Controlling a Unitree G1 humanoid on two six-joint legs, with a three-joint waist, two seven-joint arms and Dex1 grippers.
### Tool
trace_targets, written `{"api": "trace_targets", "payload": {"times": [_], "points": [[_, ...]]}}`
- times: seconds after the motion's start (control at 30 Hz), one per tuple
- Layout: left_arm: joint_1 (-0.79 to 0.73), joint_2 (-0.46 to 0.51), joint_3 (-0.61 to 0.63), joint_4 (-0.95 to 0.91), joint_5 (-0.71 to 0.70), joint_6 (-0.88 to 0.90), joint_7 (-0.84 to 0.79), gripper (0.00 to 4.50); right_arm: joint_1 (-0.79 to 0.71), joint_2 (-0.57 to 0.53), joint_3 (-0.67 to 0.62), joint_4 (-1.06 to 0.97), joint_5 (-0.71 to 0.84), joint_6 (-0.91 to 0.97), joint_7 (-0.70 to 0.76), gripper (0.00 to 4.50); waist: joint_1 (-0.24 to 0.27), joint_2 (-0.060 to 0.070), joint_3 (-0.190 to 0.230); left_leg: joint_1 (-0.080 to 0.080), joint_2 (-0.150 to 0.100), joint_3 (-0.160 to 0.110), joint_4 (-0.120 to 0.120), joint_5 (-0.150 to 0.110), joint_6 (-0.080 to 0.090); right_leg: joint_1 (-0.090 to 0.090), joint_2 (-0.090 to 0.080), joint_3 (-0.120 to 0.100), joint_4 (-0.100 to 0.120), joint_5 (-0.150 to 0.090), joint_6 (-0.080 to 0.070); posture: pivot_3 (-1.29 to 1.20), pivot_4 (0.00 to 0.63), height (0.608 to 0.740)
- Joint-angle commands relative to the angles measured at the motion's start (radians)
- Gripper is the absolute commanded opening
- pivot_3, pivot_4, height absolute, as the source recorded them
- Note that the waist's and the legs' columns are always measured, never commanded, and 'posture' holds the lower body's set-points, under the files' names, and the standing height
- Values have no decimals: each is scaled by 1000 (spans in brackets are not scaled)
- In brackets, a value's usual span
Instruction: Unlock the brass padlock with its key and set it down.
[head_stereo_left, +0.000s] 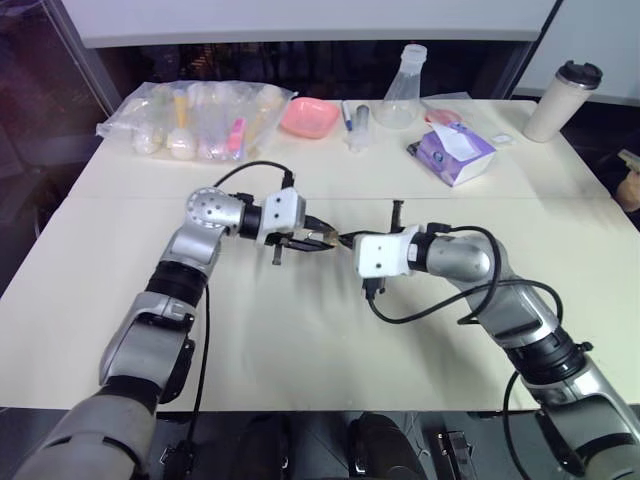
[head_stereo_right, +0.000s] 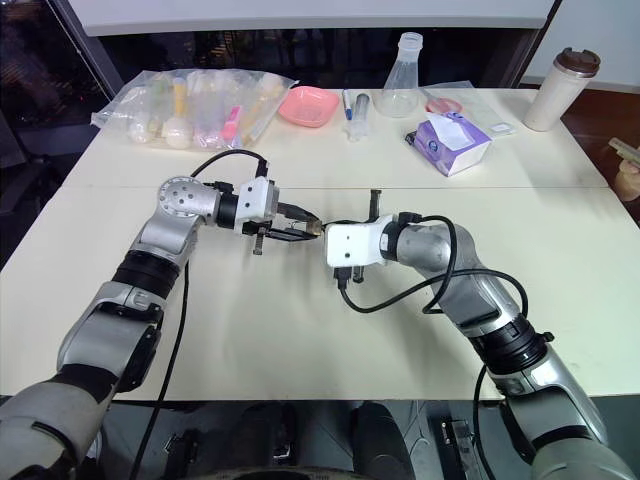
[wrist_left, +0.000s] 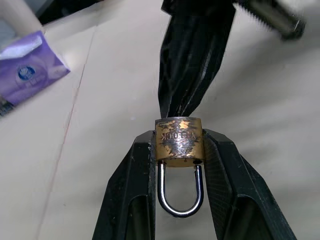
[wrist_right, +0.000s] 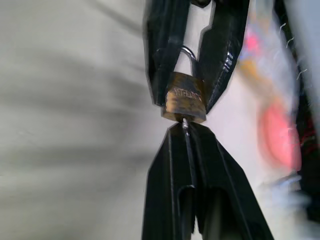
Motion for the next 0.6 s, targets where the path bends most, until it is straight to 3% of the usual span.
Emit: {"api": "trace_targets", "payload": {"times": [0.03,0.2,0.6], "points": [[-12,37,7,-70,-59,157,-79,736,15,-37,-37,12,-82,-189,-129,1227,-2,0,0,0,0,0,0,0,0,0,0,0,0,0,0,0,150,715],[-9,48,3,-105,-66,218,-104,736,20,-42,-58,52,-122,-295,-220,3751,-2,0,0,0,1,0,0,1,-1,0,0,0,1,0,0,0,150,715],[-30,28,3,-104,-74,216,-123,736,-27,0,-44,113,-93,-441,-237,3751,-1,0,0,0,1,0,1,1,-1,0,0,0,1,0,0,0,150,715]]}}
